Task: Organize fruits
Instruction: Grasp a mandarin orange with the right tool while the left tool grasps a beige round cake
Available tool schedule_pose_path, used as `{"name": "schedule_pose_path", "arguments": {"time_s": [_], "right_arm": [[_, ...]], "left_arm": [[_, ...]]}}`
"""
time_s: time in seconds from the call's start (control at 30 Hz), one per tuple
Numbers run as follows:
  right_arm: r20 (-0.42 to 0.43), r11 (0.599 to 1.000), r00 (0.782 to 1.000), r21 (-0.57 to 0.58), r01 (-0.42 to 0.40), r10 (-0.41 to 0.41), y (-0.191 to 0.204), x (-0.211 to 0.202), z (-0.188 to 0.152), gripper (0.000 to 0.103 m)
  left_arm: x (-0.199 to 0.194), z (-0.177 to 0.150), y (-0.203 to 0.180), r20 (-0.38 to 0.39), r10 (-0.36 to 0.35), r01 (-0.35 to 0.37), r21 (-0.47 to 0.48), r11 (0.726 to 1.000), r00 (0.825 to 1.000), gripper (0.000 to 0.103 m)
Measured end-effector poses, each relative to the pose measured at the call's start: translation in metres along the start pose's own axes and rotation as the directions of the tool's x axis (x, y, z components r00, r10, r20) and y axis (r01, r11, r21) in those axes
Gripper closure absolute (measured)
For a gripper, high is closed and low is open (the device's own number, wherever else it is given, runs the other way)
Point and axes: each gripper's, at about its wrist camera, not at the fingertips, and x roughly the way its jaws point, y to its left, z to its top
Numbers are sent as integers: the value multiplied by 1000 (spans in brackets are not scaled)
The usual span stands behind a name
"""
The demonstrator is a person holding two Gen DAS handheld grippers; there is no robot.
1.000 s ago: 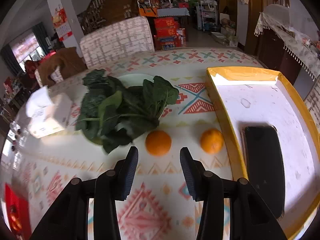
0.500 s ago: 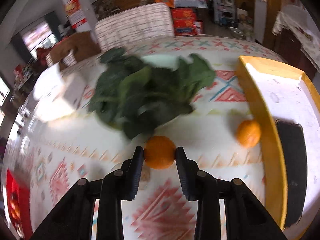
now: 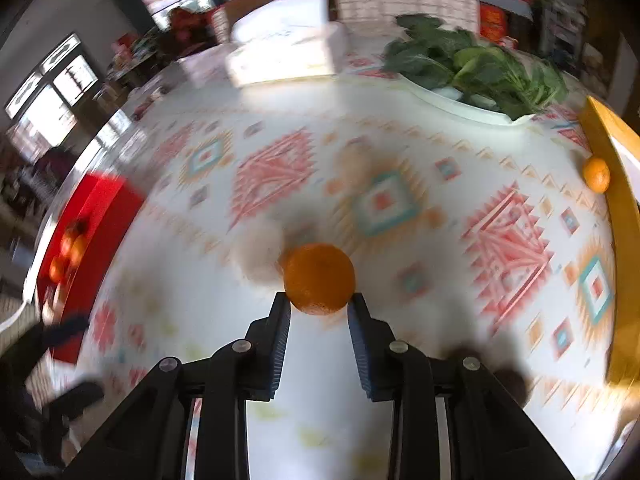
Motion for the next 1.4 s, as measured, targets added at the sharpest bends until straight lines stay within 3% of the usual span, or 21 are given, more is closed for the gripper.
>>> {"name": "schedule_pose_path", "arguments": {"time_s": [0.07,0.2,0.4,0.7,0.87,1.03,1.4], "right_arm": [[18,1000,1000,9,-24,24,5,-6,-7,71],[116,997,990,-12,75,-73,9,-16,-9,71],[162,990,978,-36,138,-131,20,-10,-2,66],[208,993,977,117,19,-43,-5,0,14,60],[188,973,979,195,-119,82,-22,9,16,64],[182,979,981,176,-106,74,-20,4,11,65],[266,969,964,241,-48,-19,-43,-27,6,65]], "left_arm": [[0,-1,-2,-1,3,-3,4,1000,1000,28],[0,-1,-6,0,11,-11,10,1000,1000,27],[3,5,-6,5,30,-30,-5,1000,1000,28],[34,36,-14,38,51,-52,24,998,998,28],[57,49,-24,7,37,-38,39,999,999,28],[68,55,-42,22,35,-37,116,993,999,28],[105,65,-67,-2,60,-58,223,973,998,28]]}}
